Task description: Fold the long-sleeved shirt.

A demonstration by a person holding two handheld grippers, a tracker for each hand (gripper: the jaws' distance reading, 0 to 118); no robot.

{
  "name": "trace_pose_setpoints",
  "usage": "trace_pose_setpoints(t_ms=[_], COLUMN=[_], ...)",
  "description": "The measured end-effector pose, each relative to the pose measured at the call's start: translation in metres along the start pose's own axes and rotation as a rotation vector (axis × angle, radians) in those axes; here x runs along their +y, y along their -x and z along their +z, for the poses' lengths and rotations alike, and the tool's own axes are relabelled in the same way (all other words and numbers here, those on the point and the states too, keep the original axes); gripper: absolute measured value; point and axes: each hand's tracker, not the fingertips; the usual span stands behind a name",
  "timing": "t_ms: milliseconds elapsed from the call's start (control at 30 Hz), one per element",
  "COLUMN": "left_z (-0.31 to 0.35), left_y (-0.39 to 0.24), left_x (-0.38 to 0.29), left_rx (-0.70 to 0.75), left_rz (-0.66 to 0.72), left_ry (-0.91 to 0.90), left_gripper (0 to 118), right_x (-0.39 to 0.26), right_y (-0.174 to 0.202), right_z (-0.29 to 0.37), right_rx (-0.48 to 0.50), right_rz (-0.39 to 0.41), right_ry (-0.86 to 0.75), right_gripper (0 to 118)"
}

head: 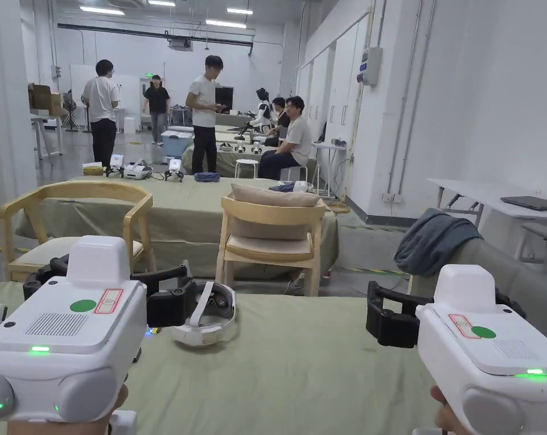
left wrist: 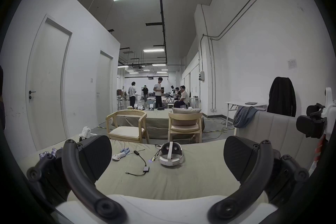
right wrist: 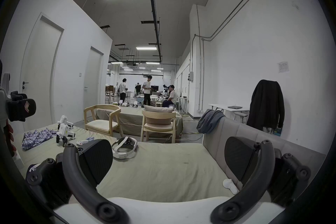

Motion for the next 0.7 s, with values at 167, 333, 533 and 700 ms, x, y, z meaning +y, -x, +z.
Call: trace_pose_setpoints(t_ms=[167,333,533,700], left_z=[0.0019,0.0006,0.0018,0.0014], left_y=[0.0003,0.0018,0.0022,0.0036], left_x=[0.001,0.0001,-0.0007,-0.0004], left_rx=[0.001,0.003,0.002,0.005], left_rz=[0.0,0.001,0.004,0.006], left_ry=[-0.003,-0.007,-0.006,-0.013], left_gripper=[111,111,111,111], right_x=[-0.0002,-0.0011,-0.0053,-0.0038], right_y=[-0.0017,-0.0026,-0.0081,-0.0064], right_z=[-0.0004,-0.0007,-0.0027,-0.0008], right_rx=[0.002,0.001,0.0,-0.001], right_rz=[-0.004,-0.005,-0.002,-0.005], right_ry=[0.0,0.006,0.011,0.01], right_gripper=[118,118,118,118])
